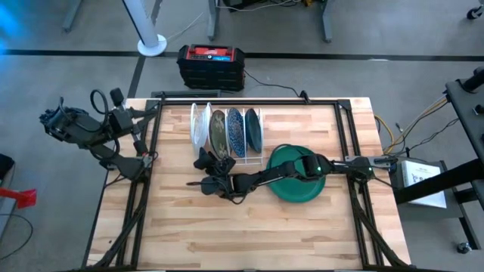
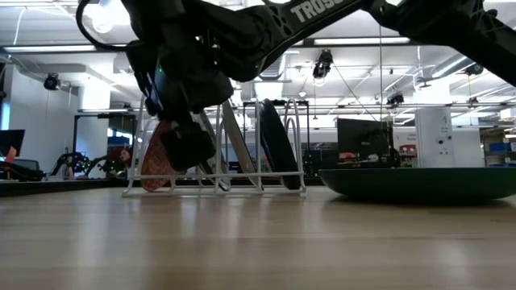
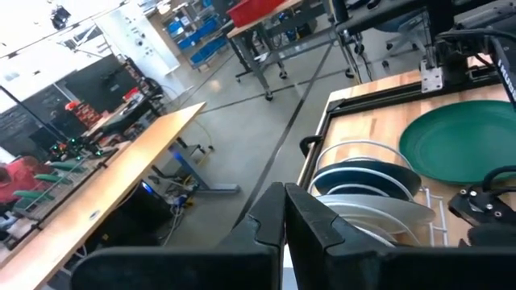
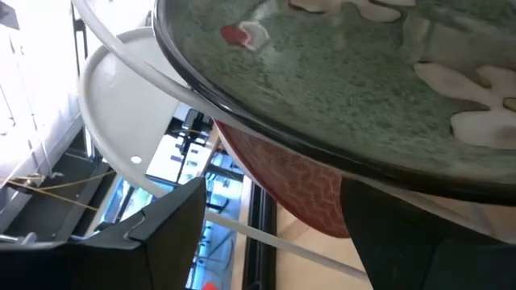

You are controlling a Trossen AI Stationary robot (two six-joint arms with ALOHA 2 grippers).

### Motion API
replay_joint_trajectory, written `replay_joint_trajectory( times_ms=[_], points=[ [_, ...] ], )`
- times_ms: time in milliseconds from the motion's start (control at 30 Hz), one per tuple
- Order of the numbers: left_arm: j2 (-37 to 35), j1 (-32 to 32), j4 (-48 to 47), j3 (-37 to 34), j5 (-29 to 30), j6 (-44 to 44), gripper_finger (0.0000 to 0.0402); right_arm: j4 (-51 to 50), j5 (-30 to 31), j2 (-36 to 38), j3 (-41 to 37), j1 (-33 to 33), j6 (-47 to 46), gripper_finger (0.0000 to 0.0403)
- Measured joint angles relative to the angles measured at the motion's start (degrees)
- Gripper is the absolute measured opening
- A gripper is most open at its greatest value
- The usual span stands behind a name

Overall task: Sort dishes
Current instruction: Remove the orange patterned plate from the dish rack

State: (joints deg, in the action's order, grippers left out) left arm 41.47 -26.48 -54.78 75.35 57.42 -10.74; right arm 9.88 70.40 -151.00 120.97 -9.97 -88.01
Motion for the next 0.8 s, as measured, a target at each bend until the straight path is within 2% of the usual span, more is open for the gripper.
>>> replay_joint_trajectory(
  times_ms=[433, 633, 700, 800],
  points=[
    [0.0, 0.0, 1.12, -0.02, -0.15, -1.05, 0.0, -0.07, -2.66, 0.02, 0.0, 2.4, 1.34, 0.0278],
    [0.07, -0.02, 2.23, -0.24, -5.96, -0.71, 0.0, -0.27, -4.6, 0.04, 0.0, 3.25, 1.75, 0.027],
    [0.07, 0.02, 2.25, -0.94, -5.35, -0.47, 0.0, -0.29, -4.48, 0.07, 0.0, 3.23, 2.41, 0.0266],
    [0.09, 0.04, 2.22, -2.7, 0.03, 0.5, 0.0, -0.24, -4.42, 0.07, 0.0, 3.24, 2.58, 0.0264]
  ],
)
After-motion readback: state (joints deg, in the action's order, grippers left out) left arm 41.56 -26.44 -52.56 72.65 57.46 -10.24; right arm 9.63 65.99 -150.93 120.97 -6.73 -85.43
